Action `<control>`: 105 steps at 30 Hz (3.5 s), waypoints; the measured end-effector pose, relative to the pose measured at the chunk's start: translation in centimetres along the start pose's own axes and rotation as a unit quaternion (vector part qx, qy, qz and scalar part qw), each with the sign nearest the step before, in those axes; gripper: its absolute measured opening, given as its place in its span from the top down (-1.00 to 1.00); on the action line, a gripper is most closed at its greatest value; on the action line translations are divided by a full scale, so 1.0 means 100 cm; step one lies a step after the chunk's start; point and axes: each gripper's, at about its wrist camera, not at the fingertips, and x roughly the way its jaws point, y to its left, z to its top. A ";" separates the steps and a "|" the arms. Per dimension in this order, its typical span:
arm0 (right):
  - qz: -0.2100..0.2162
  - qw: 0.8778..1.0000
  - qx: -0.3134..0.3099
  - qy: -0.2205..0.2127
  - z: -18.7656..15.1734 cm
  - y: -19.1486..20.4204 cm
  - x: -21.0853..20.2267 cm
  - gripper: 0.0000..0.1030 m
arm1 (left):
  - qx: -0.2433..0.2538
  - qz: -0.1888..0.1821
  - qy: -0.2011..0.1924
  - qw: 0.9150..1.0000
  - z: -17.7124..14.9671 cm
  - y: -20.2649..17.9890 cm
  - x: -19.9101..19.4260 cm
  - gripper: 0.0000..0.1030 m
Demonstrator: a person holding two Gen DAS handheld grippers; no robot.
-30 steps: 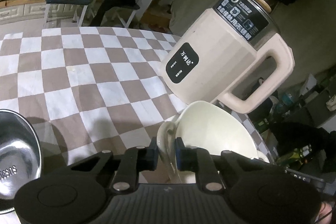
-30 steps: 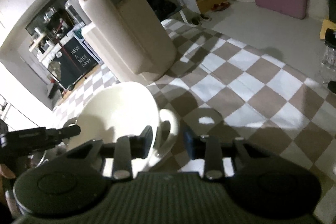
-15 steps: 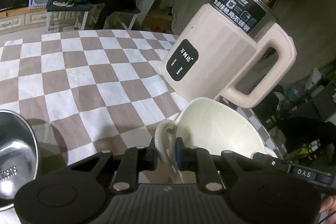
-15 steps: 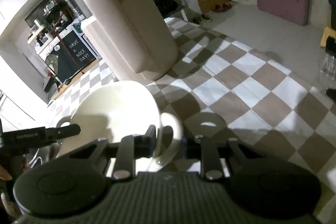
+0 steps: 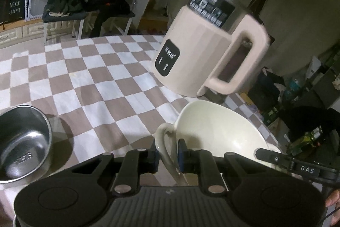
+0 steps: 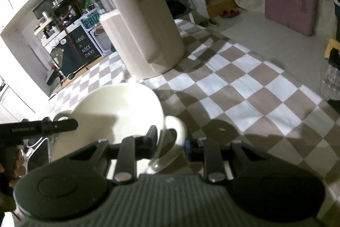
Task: Organize plates and bowls
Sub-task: 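Lift the cream bowl with both grippers and carry it toward the white plate, then lower the cream bowl onto the white plate with both grippers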
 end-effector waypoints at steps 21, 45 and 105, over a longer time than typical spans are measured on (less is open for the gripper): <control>0.051 0.995 -0.074 -0.042 0.008 0.092 -0.085 0.42 | -0.021 0.054 -0.089 0.994 -0.029 -0.015 -0.184 0.62; 0.166 0.972 -0.165 -0.029 -0.053 0.241 -0.138 0.42 | -0.085 0.165 -0.175 0.967 -0.132 0.035 -0.398 0.60; 0.143 0.950 -0.261 0.096 -0.147 0.341 -0.071 0.42 | -0.266 0.199 -0.095 0.938 -0.251 0.179 -0.397 0.56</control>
